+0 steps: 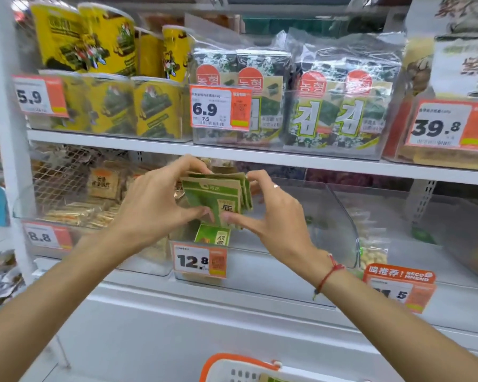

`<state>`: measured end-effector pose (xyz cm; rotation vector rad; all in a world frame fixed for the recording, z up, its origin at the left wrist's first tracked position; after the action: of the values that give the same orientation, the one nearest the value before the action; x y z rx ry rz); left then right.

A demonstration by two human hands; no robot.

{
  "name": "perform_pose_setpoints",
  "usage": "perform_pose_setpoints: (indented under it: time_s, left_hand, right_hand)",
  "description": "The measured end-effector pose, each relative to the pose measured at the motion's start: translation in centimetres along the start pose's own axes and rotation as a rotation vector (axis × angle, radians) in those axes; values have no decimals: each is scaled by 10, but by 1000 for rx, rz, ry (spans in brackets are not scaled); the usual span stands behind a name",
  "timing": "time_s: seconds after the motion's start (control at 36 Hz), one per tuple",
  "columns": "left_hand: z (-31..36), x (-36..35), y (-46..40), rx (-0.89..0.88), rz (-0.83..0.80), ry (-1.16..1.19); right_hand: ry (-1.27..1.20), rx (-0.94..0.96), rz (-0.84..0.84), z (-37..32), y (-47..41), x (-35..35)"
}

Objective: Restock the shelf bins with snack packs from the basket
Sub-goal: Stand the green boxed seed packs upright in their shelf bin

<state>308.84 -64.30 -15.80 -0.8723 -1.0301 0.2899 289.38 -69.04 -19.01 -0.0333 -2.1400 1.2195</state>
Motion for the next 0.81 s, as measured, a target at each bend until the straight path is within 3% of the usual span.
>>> perform_pose_setpoints:
  time_s: [0.11, 0.25, 0.31, 0.36, 0.44, 0.56, 0.64, 0.81]
  left_hand:
    - [-20, -4, -3, 7, -112, -100]
    - [-46, -11, 3, 41, -218, -150]
    - [-53, -14, 5, 76, -232, -141]
    - [-59, -18, 7, 101, -259, -146]
    - [-67, -25, 12, 126, -307, -159]
    - [-74, -28, 17, 140, -318, -143]
    - [-74, -25, 17, 151, -320, -134]
    - [-77, -23, 10, 182, -375, -132]
  right_hand:
    - [-164, -132, -128, 12, -6, -21]
    - [-501, -372, -544, 34, -18, -30]
    - [-760, -545, -679, 44, -25, -26]
    - [-877, -740, -692, 58, -32, -32]
    - [-621, -971, -631, 76, -37, -57]
    - [-299, -1117, -824, 80, -33, -85]
    - [-247, -1091, -941, 74, -32, -98]
    - [-268, -1019, -799, 79, -34, -107]
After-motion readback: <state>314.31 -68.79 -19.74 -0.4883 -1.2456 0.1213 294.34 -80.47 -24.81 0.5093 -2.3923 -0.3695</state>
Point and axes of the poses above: each hand's wrist, its own y-axis away from the middle knuckle, its own x-axis out of the back of the hand, z = x × y, the point moved 1 cm from there along -y, towards the middle knuckle, and after that the axes turned 3 degrees about -y, right-handed, at the moved point
